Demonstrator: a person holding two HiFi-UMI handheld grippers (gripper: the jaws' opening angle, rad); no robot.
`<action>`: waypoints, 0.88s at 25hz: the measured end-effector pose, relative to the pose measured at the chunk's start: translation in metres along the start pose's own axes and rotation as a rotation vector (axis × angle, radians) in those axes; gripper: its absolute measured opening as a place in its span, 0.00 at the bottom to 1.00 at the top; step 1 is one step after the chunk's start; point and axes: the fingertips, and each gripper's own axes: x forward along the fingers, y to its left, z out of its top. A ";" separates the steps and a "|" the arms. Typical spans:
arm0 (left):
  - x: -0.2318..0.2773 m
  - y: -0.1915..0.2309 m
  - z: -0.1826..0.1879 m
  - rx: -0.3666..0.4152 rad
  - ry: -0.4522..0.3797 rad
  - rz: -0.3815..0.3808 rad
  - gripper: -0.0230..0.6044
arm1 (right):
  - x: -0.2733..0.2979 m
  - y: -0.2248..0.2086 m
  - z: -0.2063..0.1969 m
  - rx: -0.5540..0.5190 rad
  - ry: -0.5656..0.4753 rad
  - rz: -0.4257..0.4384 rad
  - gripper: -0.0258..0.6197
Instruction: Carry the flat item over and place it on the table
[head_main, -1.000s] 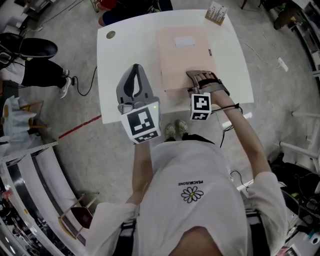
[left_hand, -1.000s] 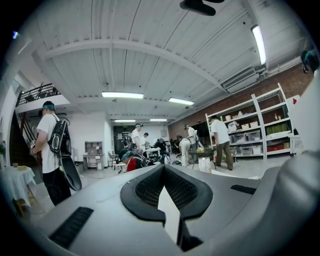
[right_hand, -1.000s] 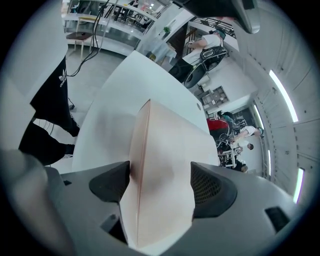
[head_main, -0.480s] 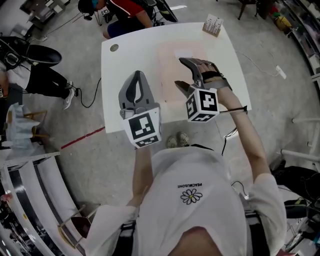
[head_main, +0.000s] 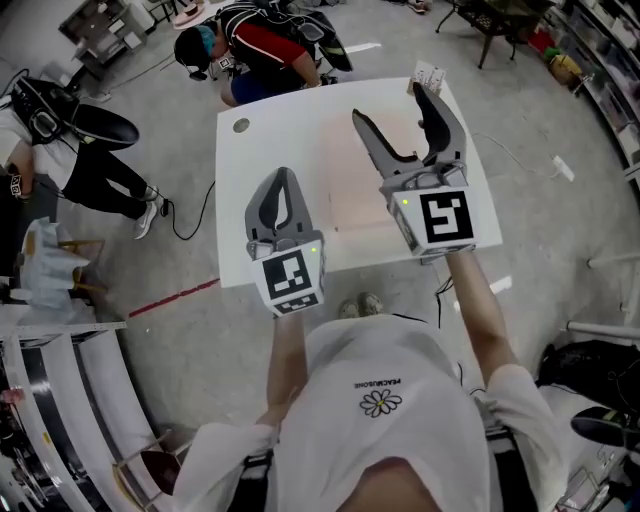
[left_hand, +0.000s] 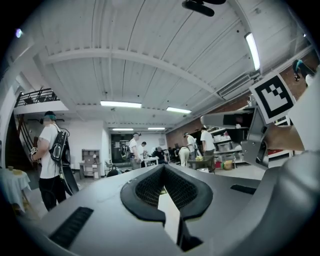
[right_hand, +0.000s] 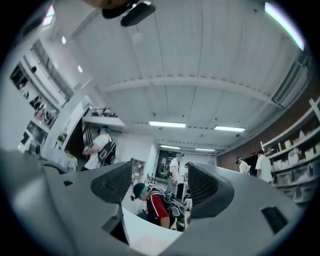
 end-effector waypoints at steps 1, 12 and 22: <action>0.000 0.000 0.001 -0.002 -0.002 -0.001 0.06 | -0.004 -0.004 0.002 0.045 -0.009 -0.020 0.59; -0.001 -0.008 0.014 0.004 -0.027 -0.019 0.06 | -0.034 -0.011 -0.035 0.252 0.085 -0.141 0.59; -0.002 -0.010 0.017 -0.003 -0.034 -0.028 0.06 | -0.065 -0.032 -0.065 0.122 0.221 -0.324 0.06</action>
